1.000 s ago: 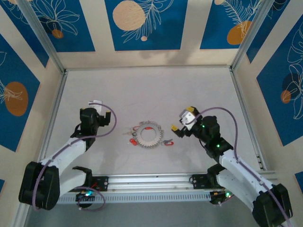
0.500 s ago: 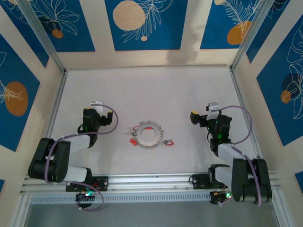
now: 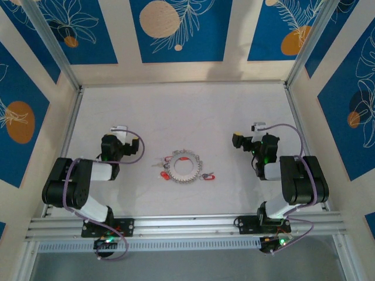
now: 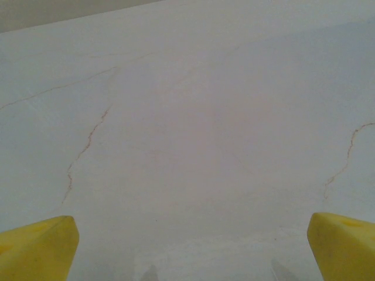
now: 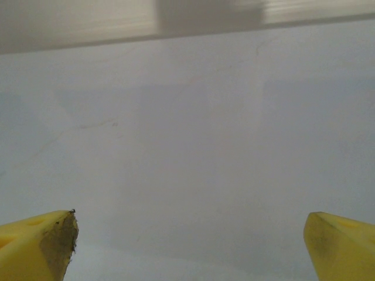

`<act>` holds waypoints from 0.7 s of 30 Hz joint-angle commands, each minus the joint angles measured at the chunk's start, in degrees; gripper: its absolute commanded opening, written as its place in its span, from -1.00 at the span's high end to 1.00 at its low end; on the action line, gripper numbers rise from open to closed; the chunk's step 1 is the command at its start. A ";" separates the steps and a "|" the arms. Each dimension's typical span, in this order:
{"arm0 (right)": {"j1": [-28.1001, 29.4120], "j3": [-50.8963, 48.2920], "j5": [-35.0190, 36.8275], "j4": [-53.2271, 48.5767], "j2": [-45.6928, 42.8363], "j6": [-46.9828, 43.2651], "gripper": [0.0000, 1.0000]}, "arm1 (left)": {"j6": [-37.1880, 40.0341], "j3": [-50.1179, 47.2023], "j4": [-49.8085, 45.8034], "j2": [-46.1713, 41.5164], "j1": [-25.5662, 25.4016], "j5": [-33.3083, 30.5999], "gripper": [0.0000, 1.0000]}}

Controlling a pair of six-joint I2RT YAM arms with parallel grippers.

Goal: Put the keys on the keyring

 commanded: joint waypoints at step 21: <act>2.12 3.94 8.75 -5.68 0.08 1.18 -0.98 | -1.02 1.27 1.67 -0.24 0.73 1.65 -1.00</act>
